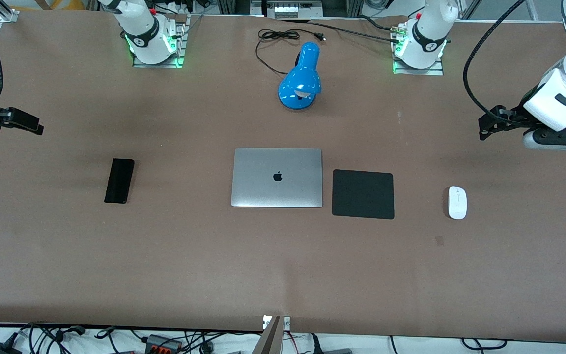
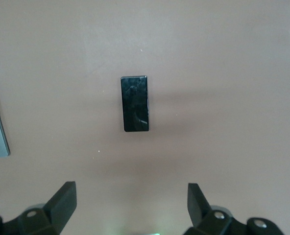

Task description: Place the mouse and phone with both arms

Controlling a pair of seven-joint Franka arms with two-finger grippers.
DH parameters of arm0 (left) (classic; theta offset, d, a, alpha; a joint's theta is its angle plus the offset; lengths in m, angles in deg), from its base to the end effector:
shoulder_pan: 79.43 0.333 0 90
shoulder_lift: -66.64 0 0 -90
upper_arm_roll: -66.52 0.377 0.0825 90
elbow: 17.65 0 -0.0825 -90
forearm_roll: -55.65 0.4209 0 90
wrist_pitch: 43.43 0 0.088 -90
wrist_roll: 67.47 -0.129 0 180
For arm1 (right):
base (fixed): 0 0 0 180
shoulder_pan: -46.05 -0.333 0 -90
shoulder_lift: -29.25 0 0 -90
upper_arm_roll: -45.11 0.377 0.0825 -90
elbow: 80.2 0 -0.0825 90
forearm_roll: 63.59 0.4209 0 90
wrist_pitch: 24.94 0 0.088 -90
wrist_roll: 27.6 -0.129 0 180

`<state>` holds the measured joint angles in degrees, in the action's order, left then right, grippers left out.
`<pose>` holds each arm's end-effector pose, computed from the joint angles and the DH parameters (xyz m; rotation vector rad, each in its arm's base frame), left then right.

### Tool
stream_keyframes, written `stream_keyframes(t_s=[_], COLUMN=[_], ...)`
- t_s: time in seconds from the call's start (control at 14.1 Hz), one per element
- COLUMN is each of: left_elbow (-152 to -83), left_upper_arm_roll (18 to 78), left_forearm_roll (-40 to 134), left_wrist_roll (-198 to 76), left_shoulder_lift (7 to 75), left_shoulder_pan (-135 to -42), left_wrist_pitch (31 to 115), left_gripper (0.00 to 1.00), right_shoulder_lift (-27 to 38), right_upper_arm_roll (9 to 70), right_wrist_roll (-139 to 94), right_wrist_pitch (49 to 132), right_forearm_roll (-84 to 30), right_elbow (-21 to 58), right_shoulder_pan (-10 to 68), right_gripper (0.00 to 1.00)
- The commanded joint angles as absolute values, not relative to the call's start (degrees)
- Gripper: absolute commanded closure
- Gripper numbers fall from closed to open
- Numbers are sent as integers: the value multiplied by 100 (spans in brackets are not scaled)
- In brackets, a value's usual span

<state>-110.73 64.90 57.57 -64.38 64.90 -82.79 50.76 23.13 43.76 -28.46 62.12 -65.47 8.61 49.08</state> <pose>0.6049 -0.0483 0.6243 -3.1078 0.0553 0.0135 0.6161 -0.0508 0.6053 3.0999 -0.1410 -0.2150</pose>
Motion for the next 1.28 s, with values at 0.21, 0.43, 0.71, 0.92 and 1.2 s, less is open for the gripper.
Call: stream_keyframes(t_s=[0.21,0.43,0.71,0.92,1.2], left_elbow=[-10870,-10870,-10862,-10976,-11729], left_upper_arm_roll=[6546,6599,6617,6617,6616], left_forearm_roll=[5670,5697,5758,5872,5881], left_wrist_roll=[-6379,-6439,-6589,-6607,-7388], left_shoulder_lift=[6321,5998,5392,4724,4256], left_shoulder_pan=[-8242,-8172,-7952,-7777,-7609], left_wrist_pitch=[4771,4780,4955,5534,7288], left_gripper=[0,0,0,0,0], right_shoulder_lift=[1967,1941,1862,1450,870], right_upper_arm_roll=[4379,4388,4388,4388,4388], right_wrist_roll=[-2812,-2812,-2908,-2909,-2927], right_wrist_pitch=[6982,8732,10764,11900,12709], right_forearm_roll=[-6815,-6816,-6763,-6772,-6772], right_elbow=[1582,2769,4158,4591,4601], right_shoulder_pan=[4956,5027,5018,5036,5018], right_gripper=[0,0,0,0,0])
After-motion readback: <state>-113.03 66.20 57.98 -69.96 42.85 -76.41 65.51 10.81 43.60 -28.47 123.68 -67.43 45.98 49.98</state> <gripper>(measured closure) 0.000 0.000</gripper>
